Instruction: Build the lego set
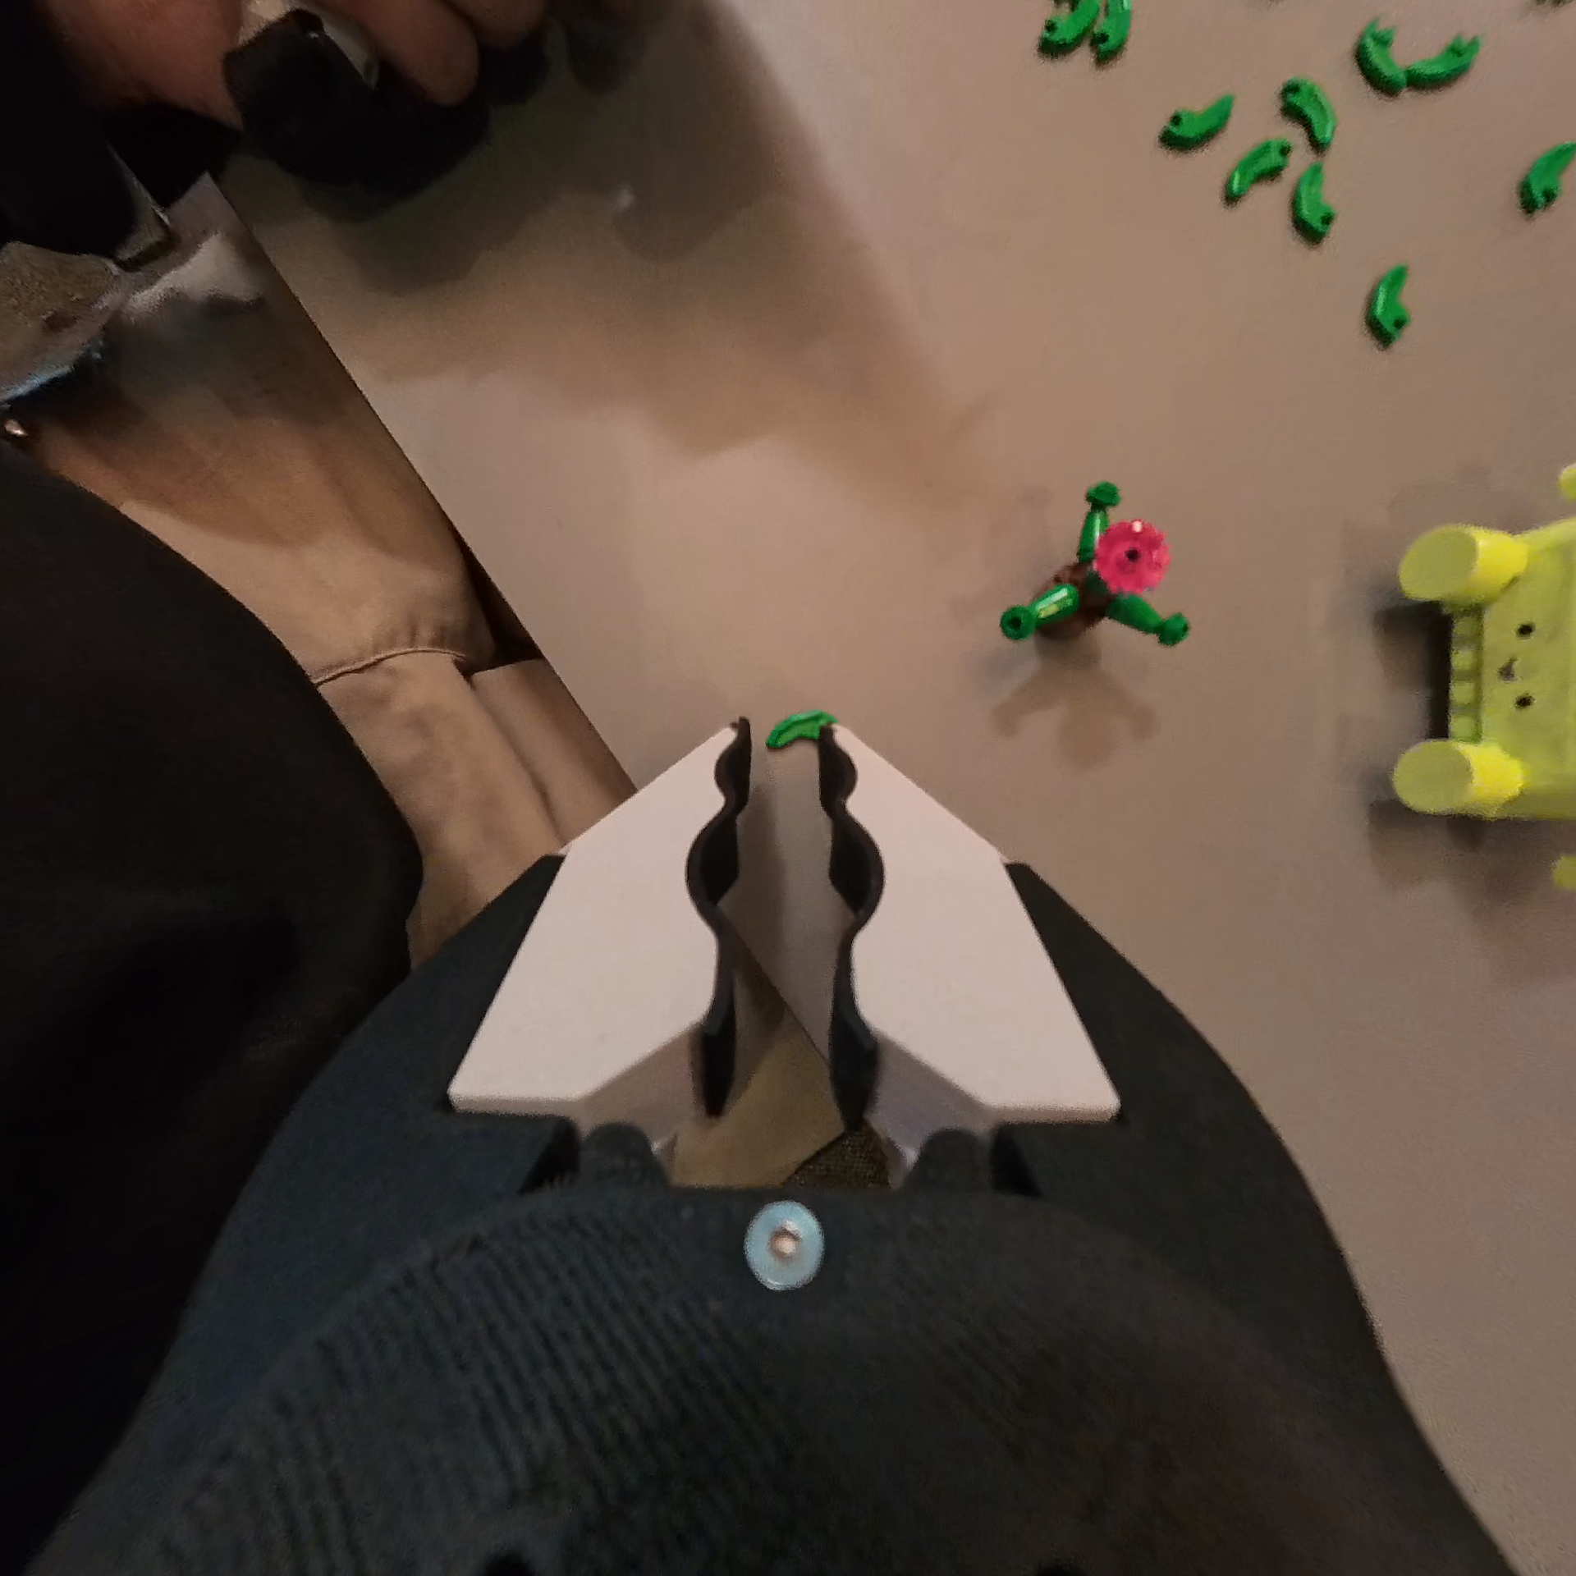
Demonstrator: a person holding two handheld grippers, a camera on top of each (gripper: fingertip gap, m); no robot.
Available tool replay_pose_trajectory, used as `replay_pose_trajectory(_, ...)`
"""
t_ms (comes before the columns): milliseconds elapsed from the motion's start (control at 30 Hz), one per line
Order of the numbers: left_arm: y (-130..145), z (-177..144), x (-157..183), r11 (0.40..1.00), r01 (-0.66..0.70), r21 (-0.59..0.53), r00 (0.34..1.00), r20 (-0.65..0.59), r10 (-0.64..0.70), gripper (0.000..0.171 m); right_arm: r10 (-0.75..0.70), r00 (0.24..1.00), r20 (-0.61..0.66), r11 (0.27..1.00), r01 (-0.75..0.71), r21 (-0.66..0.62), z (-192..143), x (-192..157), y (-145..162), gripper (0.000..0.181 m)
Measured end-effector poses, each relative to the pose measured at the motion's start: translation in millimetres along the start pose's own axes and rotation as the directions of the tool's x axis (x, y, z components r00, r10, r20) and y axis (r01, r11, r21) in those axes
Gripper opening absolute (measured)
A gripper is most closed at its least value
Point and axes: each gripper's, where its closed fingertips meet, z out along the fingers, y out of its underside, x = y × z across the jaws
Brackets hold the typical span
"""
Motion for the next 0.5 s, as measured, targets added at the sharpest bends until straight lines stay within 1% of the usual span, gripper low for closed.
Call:
replay_pose_trajectory(67,0.2,-0.1,0.1,1.0,-0.003,0.0,1.0,0.001,0.003,0.005,0.029,0.999,-0.028,1.0,-0.029,0.002,-0.8,3.9,8.0,0.015)
replay_pose_trajectory(133,0.4,0.0,0.2,1.0,-0.005,-0.001,1.0,0.001,0.005,0.005,0.075,0.997,-0.022,0.997,-0.074,0.037,-4.3,5.5,10.6,0.017)
replay_pose_trajectory(267,1.5,0.8,-0.7,1.0,-0.01,-0.008,1.0,0.009,0.01,0.005,0.175,0.982,0.072,0.971,-0.184,0.151,-7.8,-3.0,1.6,0.021)
replay_pose_trajectory(400,1.2,0.6,-0.9,1.0,-0.014,-0.004,1.0,0.012,0.014,0.005,0.248,0.965,0.087,0.955,-0.259,0.148,2.8,-3.2,3.2,0.029)
replay_pose_trajectory(500,1.4,0.8,-1.2,1.0,-0.017,-0.005,1.0,0.014,0.017,0.006,0.248,0.962,0.112,0.953,-0.263,0.152,9.2,-6.7,-1.2,0.03)
